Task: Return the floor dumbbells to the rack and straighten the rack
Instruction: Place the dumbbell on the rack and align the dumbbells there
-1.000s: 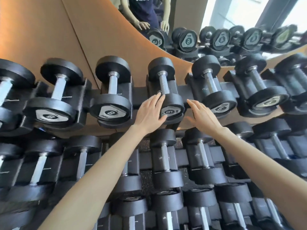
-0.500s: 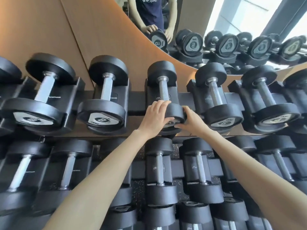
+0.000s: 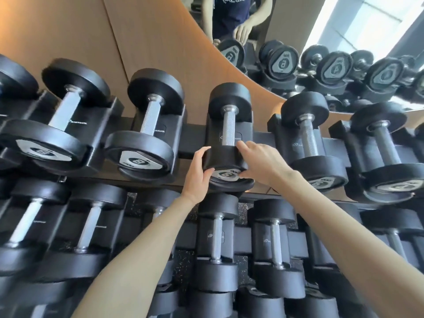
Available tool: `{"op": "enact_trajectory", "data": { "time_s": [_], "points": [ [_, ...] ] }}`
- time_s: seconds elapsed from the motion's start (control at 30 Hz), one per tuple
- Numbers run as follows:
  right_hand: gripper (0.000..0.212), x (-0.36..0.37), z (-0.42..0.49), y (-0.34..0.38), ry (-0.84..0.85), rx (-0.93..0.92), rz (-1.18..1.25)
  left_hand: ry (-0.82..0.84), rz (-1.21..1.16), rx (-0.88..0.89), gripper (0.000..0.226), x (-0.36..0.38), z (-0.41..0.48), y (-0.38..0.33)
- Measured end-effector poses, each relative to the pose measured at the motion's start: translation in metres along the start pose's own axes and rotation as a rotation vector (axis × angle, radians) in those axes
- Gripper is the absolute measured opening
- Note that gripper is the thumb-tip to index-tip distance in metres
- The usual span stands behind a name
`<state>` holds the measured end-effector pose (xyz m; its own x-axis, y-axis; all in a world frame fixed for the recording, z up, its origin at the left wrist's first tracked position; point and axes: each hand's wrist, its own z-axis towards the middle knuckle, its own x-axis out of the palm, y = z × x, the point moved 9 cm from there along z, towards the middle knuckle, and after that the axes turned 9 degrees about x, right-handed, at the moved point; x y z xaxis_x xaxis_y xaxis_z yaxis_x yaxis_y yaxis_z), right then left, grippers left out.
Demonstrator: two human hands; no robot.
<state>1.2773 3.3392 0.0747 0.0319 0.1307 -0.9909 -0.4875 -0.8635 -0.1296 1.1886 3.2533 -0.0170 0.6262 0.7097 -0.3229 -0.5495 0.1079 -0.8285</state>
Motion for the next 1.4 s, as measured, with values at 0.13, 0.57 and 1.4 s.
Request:
{"op": "enact_trajectory", "data": {
  "time_s": [0.13, 0.57, 1.4],
  "points": [
    [0.056, 0.003, -0.002, -0.001, -0.004, 0.029, 0.07, 0.076, -0.023, -0.065, 0.052, 0.001, 0.0, 0.004],
    [0.063, 0.074, -0.015, -0.046, 0.038, 0.313, 0.849, 0.322, 0.312, 0.383, 0.06, 0.031, 0.038, -0.071],
    [0.066, 0.043, -0.025, -0.054, -0.109, 0.353, 1.034, 0.074, 0.021, -0.062, 0.048, 0.017, 0.007, 0.017]
  ]
}}
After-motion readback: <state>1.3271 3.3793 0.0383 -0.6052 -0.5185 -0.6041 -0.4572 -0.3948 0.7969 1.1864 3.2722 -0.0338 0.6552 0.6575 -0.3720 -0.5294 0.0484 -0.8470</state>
